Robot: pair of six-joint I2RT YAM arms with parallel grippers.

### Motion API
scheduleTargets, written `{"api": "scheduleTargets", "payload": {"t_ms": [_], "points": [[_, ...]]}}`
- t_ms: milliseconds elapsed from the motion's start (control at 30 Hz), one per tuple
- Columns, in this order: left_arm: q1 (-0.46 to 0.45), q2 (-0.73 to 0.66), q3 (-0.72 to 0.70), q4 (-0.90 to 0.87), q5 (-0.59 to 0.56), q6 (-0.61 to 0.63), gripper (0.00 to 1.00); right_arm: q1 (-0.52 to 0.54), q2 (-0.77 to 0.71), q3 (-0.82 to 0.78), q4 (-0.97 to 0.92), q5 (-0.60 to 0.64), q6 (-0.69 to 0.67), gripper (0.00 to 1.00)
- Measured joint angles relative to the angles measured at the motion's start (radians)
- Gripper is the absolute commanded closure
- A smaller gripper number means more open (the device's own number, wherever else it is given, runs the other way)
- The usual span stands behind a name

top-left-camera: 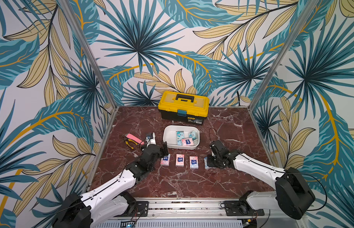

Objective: Take the pocket tissues out of the storage box
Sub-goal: Place the pocket tissues at the center of the board.

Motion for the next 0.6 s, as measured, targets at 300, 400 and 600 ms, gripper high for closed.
{"api": "scheduleTargets", "payload": {"t_ms": [300, 400, 600], "points": [[0.006, 0.016, 0.027, -0.002, 0.016, 0.0, 0.0, 0.0, 0.01, -0.012, 0.013, 0.001, 0.006, 0.59], [0.007, 0.026, 0.043, -0.015, 0.024, 0.0, 0.0, 0.0, 0.01, -0.012, 0.014, 0.008, 0.009, 0.53], [0.021, 0.075, 0.123, -0.073, 0.061, -0.005, 0.0, 0.0, 0.01, -0.012, 0.006, 0.039, 0.009, 0.42]]}}
